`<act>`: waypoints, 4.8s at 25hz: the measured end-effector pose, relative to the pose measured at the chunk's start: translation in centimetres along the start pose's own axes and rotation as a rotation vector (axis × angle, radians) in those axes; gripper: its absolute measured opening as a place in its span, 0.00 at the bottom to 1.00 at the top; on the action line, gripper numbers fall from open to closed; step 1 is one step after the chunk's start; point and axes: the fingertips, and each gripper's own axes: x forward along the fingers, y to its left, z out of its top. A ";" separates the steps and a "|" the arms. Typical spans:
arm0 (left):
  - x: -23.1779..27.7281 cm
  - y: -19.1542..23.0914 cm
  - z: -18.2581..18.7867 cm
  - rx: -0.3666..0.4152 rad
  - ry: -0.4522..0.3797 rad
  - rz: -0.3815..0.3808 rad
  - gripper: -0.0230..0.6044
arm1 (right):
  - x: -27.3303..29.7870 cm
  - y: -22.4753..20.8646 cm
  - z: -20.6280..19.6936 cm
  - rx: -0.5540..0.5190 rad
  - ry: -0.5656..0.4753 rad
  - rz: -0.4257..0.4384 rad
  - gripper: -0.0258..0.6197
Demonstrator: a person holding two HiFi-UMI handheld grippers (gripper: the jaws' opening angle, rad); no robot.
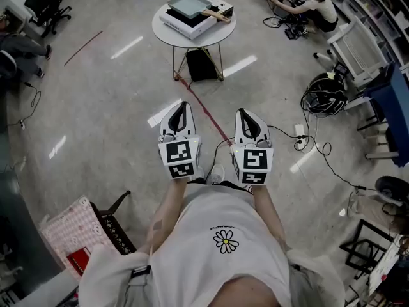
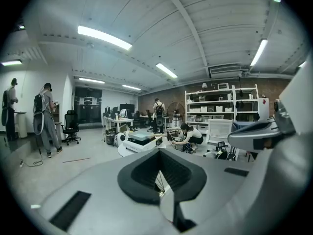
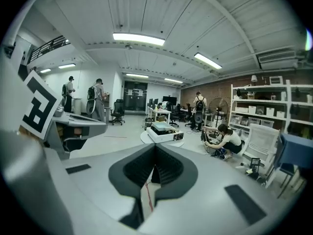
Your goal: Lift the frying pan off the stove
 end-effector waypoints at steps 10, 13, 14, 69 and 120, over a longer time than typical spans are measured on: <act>1.2 1.0 -1.0 -0.054 -0.021 0.067 0.03 | 1.3 -2.8 -1.8 0.042 0.006 0.017 0.04; 3.3 1.0 0.0 -0.044 -0.049 0.057 0.03 | 2.7 -4.2 -1.4 0.044 -0.013 0.016 0.04; 4.3 0.9 0.3 -0.033 -0.054 0.049 0.03 | 3.5 -4.6 -1.2 0.045 -0.022 0.017 0.04; 49.6 14.5 15.1 -0.055 -0.098 0.108 0.03 | 49.7 -17.5 12.4 0.023 0.017 0.156 0.04; 45.3 15.7 8.5 -0.177 0.017 0.370 0.03 | 56.4 -11.4 2.1 0.778 0.859 1.270 0.65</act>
